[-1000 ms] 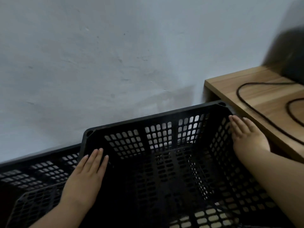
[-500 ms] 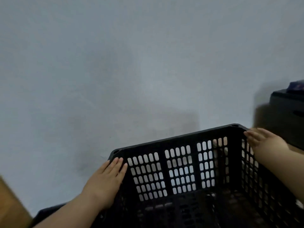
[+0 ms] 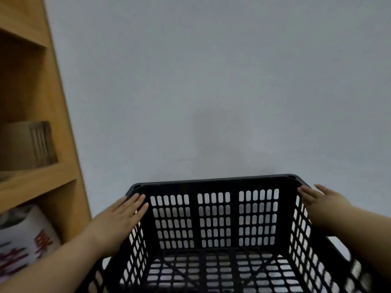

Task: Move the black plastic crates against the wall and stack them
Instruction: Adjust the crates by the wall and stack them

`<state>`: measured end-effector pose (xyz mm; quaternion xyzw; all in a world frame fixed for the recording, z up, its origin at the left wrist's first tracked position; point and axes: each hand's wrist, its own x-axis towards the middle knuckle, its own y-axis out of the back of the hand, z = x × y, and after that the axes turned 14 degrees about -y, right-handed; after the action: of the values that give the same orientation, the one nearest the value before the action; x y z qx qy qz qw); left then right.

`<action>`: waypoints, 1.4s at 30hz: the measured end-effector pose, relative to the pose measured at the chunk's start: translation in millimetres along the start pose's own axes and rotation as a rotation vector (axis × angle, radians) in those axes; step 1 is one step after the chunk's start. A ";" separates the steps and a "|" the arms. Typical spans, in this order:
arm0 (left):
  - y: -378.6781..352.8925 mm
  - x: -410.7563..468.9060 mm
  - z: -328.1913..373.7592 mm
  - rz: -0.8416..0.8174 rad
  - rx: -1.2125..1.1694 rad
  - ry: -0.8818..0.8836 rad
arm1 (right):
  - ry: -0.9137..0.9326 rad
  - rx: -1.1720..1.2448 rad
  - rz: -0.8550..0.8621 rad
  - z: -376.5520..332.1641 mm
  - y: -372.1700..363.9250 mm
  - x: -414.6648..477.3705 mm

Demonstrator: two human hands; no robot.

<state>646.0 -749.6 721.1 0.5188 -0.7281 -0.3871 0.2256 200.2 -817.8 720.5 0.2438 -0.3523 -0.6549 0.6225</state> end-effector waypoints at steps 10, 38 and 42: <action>-140.8 -30.0 -56.7 -0.044 -0.044 0.011 | 0.201 0.033 0.108 -154.2 35.4 34.6; -355.8 40.4 -127.0 -0.064 -0.379 -0.069 | 0.028 0.385 0.167 -353.6 -39.8 10.3; -346.7 23.2 -119.2 -0.131 -0.450 0.032 | -0.080 0.527 -0.110 -352.9 -28.2 -11.2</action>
<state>926.1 -866.6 514.1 0.5077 -0.5843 -0.5453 0.3217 450.7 -863.1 474.2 0.3900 -0.5213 -0.5824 0.4867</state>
